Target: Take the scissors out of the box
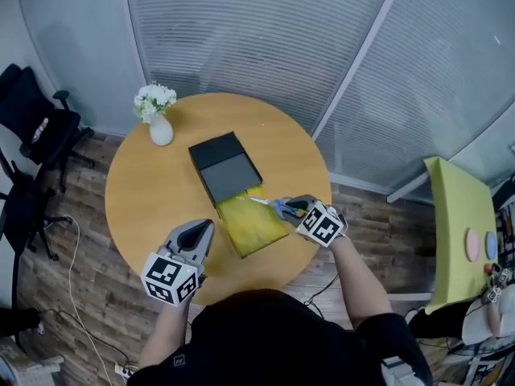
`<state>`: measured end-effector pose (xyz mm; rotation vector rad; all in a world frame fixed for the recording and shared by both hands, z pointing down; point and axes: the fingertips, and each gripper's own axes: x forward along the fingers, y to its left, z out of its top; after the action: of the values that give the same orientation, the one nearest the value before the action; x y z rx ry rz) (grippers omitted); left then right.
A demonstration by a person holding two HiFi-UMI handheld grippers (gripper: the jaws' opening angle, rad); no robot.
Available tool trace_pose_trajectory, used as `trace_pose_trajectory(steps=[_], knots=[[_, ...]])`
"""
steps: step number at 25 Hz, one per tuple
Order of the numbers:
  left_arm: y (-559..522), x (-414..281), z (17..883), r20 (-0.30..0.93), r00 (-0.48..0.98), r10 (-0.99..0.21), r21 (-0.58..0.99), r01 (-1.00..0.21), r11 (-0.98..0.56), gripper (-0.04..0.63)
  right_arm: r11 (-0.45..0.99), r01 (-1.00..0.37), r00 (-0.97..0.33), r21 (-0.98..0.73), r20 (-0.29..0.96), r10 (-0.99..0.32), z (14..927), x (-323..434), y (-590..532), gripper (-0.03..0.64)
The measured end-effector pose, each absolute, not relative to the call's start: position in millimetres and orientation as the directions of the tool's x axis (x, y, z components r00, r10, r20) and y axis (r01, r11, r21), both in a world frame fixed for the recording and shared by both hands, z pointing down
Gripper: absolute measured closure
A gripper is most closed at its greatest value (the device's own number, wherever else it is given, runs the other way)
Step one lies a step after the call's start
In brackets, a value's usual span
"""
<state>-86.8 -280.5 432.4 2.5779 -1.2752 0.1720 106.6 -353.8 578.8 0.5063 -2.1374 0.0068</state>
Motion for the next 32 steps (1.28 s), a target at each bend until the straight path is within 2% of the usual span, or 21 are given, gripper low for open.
trace_pose_trajectory(steps=[10,16,20,26,32], knots=[[-287.8,-86.9,396.7,0.189,0.557,-0.809,0.114,-0.831,-0.545,0.581,0.87,-0.473,-0.749,0.14,0.456,-0.481,453.4,87.8,-326.6,0.518],[-289.3,-87.8,384.5,0.186,0.531,-0.826,0.092,-0.847,-0.524,0.581,0.867,-0.498,-0.848,0.016,0.2,-0.491,389.3,95.6,-307.9,0.518],[-290.9,-83.8,372.6,0.153,0.532,-0.833,0.109,-0.846,-0.521,0.581,0.859,-0.502,-0.865,-0.098,0.036,-0.501,368.9,104.9,-305.9,0.518],[-290.6,-71.1,357.9,0.121,0.538,-0.834,0.077,-0.843,-0.532,0.581,0.818,-0.515,-0.826,-0.258,-0.105,-0.553,366.5,119.8,-308.1,0.518],[-293.5,-71.0,357.9,0.116,0.534,-0.838,0.079,-0.845,-0.528,0.581,0.827,-0.505,-0.832,-0.247,-0.117,-0.543,364.2,114.6,-301.1,0.518]])
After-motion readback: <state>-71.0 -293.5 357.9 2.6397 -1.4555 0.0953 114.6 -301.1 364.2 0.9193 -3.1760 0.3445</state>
